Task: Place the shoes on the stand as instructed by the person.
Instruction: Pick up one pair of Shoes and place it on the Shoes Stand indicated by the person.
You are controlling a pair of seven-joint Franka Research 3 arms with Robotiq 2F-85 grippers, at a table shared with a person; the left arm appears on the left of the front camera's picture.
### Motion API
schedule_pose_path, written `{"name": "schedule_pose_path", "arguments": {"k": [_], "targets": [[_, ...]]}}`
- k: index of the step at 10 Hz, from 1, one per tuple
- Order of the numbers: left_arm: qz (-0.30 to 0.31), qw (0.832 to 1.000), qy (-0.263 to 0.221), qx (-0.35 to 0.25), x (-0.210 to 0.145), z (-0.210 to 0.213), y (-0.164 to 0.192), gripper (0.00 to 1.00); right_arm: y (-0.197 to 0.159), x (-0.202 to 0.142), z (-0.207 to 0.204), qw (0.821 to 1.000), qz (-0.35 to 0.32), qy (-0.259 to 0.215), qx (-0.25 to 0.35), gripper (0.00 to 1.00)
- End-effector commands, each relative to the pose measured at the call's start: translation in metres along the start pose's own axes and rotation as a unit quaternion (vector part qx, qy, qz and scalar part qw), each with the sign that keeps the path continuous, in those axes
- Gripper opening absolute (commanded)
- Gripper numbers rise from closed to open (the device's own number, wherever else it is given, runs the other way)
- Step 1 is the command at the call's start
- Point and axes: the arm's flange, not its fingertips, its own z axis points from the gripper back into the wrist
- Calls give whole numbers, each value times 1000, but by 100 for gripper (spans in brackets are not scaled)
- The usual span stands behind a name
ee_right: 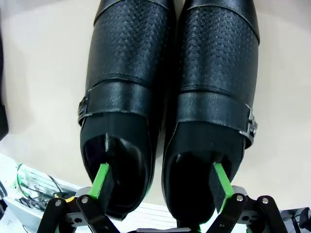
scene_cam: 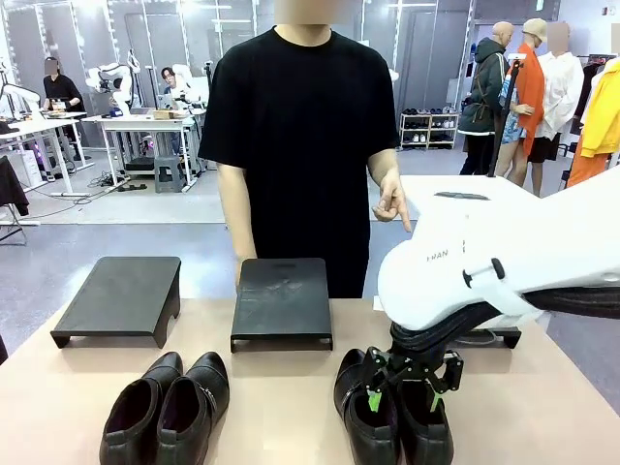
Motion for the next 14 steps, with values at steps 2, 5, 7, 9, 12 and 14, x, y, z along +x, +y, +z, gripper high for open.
{"name": "schedule_pose_path", "arguments": {"k": [2, 5, 7, 9, 12, 14], "targets": [[-4, 1000, 8, -4, -1, 3, -2, 100, 11, 11, -12, 1000, -14, -9, -21, 100], [-4, 1000, 8, -4, -1, 3, -2, 100, 17, 11, -22, 1000, 0, -3, -26, 28], [-4, 1000, 8, -4, -1, 3, -2, 100, 19, 11, -26, 999, 2, -8, -43, 0], [-4, 1000, 8, -4, -1, 3, -2, 100, 18, 11, -25, 999, -2, -7, -38, 4], [-4, 1000, 8, -4, -1, 3, -2, 100, 13, 14, -11, 1000, -11, -21, -20, 0], [-4, 1000, 8, -4, -1, 3, -2, 100, 9, 11, 12, 999, -10, -42, -17, 0]]}}
